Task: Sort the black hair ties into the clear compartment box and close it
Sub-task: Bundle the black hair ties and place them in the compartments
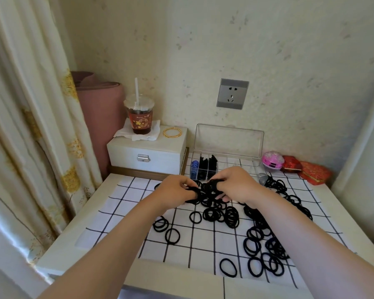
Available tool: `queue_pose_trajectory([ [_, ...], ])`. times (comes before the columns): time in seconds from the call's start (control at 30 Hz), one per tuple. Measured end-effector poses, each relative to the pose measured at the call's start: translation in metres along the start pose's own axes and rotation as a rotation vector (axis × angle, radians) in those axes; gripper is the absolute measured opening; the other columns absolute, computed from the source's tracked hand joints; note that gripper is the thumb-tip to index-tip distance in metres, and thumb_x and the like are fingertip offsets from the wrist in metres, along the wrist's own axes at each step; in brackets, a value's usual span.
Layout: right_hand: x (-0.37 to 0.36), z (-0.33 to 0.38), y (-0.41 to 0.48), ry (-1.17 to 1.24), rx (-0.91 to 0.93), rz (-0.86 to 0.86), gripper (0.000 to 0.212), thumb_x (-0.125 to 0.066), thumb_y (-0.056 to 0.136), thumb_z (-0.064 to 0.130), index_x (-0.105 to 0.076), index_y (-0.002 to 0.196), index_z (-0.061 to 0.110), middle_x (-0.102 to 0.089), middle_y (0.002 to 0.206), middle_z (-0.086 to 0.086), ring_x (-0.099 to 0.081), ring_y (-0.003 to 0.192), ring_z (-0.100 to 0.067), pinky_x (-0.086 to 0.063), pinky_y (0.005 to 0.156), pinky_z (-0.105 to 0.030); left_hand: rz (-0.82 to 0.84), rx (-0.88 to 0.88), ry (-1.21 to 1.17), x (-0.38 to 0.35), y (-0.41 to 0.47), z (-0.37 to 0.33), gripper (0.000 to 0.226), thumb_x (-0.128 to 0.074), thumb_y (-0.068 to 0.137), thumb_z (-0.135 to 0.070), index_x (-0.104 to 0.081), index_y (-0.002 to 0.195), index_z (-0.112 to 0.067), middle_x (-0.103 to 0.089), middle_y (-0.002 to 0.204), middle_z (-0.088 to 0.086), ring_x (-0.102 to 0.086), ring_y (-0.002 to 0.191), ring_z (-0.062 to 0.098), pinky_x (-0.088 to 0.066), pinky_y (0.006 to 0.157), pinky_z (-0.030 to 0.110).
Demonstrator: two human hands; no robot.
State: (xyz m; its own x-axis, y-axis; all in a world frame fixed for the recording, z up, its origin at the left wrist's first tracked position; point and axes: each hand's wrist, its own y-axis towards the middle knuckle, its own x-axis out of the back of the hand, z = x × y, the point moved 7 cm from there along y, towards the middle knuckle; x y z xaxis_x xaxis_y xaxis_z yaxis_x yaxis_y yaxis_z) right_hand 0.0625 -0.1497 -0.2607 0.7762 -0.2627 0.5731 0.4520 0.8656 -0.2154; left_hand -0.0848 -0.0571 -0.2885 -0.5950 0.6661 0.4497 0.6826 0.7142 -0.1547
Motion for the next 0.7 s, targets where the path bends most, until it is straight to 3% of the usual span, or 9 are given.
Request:
queue_pose_trajectory([
  [0.1, 0.008, 0.007, -0.006, 0.229, 0.035, 0.047, 0.03, -0.051, 0.093, -0.005, -0.07, 0.114, 0.005, -0.076, 0.082, -0.014, -0.073, 0.069, -0.02, -0.053, 0.053, -0.024, -0.026, 0.026, -0.018, -0.007, 0.003, -0.004, 0.008, -0.075, 0.084, -0.021, -0.073, 0.091, -0.025, -0.07, 0.089, 0.001, -0.065, 0.08, 0.016, -0.06, 0.073, 0.027],
  [0.2, 0.0, 0.014, -0.013, 0.411, 0.06, 0.168, 0.027, -0.053, 0.094, -0.006, -0.069, 0.114, 0.002, -0.074, 0.077, -0.014, -0.072, 0.068, -0.018, -0.052, 0.053, -0.024, -0.02, 0.039, -0.059, -0.015, 0.007, -0.01, 0.004, -0.073, 0.085, -0.019, -0.073, 0.086, -0.022, -0.071, 0.085, 0.006, -0.065, 0.075, 0.016, -0.061, 0.075, 0.031],
  [0.4, -0.001, 0.001, -0.008, 0.329, -0.011, 0.103, 0.026, -0.059, 0.091, -0.002, -0.069, 0.114, 0.002, -0.075, 0.081, -0.02, -0.073, 0.066, -0.018, -0.054, 0.053, -0.024, 0.112, 0.125, -0.324, -0.028, 0.012, -0.011, 0.017, -0.072, 0.087, -0.016, -0.076, 0.104, -0.016, -0.075, 0.098, 0.009, -0.071, 0.09, 0.019, -0.06, 0.083, 0.032],
  [0.57, 0.002, -0.002, -0.004, 0.247, -0.011, 0.038, 0.025, -0.061, 0.091, 0.002, -0.07, 0.114, 0.003, -0.075, 0.082, -0.021, -0.07, 0.063, -0.017, -0.054, 0.052, -0.022, 0.33, 0.172, -0.573, -0.034, 0.0, -0.017, 0.018, -0.058, 0.096, -0.011, -0.07, 0.108, -0.006, -0.074, 0.088, 0.004, -0.07, 0.078, 0.01, -0.057, 0.083, 0.03],
  [0.7, 0.003, 0.0, -0.006, 0.221, 0.009, 0.015, 0.021, -0.06, 0.091, 0.003, -0.073, 0.108, 0.004, -0.075, 0.084, -0.023, -0.071, 0.069, -0.022, -0.058, 0.055, -0.025, 0.331, 0.165, -0.62, -0.029, -0.001, -0.015, 0.025, -0.054, 0.099, -0.007, -0.066, 0.12, -0.001, -0.075, 0.099, 0.008, -0.071, 0.086, 0.013, -0.057, 0.087, 0.031],
])
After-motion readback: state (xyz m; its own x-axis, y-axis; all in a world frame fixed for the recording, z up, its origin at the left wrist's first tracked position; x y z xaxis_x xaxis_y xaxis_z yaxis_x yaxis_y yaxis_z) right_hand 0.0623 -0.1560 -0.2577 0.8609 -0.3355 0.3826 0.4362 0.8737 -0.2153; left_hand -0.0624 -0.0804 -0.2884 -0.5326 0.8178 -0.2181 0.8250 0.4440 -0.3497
